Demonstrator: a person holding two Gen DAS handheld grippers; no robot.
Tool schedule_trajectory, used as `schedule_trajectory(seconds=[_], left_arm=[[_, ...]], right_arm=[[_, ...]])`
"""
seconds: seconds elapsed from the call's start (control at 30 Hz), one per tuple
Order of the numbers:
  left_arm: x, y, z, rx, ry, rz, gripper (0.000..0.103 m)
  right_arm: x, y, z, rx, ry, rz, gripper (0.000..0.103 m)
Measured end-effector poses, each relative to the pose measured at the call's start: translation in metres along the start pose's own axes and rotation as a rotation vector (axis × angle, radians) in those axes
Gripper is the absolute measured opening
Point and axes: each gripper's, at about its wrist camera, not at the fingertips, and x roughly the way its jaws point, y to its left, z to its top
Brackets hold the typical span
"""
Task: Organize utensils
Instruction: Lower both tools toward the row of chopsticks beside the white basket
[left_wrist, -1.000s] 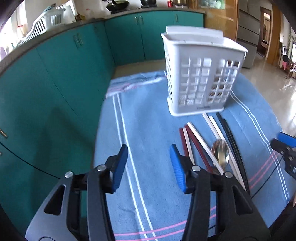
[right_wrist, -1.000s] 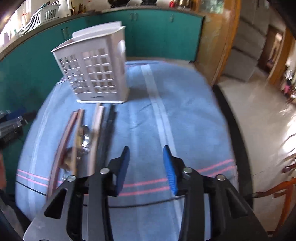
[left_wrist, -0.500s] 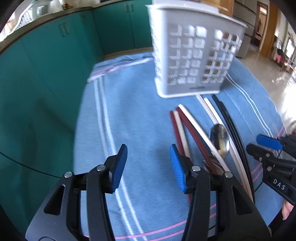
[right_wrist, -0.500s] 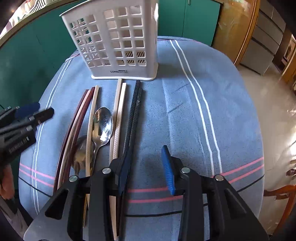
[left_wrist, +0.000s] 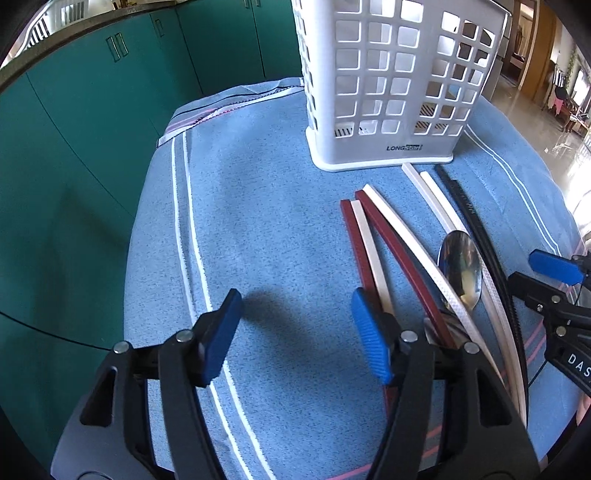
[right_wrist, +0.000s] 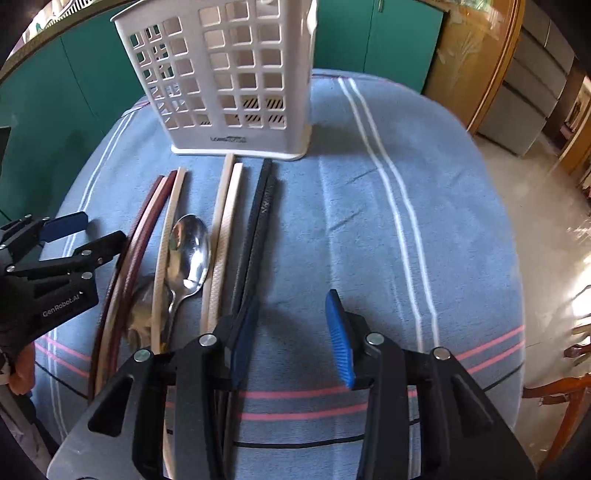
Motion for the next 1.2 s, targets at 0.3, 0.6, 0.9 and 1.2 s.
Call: schedule_trajectory(seconds=[0.3,0.6,0.9,1.2], left_arm=[[0.000,0.000,0.001,-0.001,-0.002,-0.004,0.063],[-0.003,-0.006,-0.002,0.000,-0.006,0.003,0.064],[-0.007,-0.019,-0.004,0.025,-0.009,-0.011,0.064],[-0.010,0.003,-0.003,-0.046,0.011,0.130,0.067]], right_arm=[[-0.002,0.003,0.005,0.010,-0.024,0.065,0.039],[0.008,-0.007,0.001,-0.002,0.007,-0.096,0.054],[0.009,0.002,0.003,-0.024,-0.019,0.045,0.054],[0.006,-0.030,-0.002,0.109,-0.024,-0.144,0.060]])
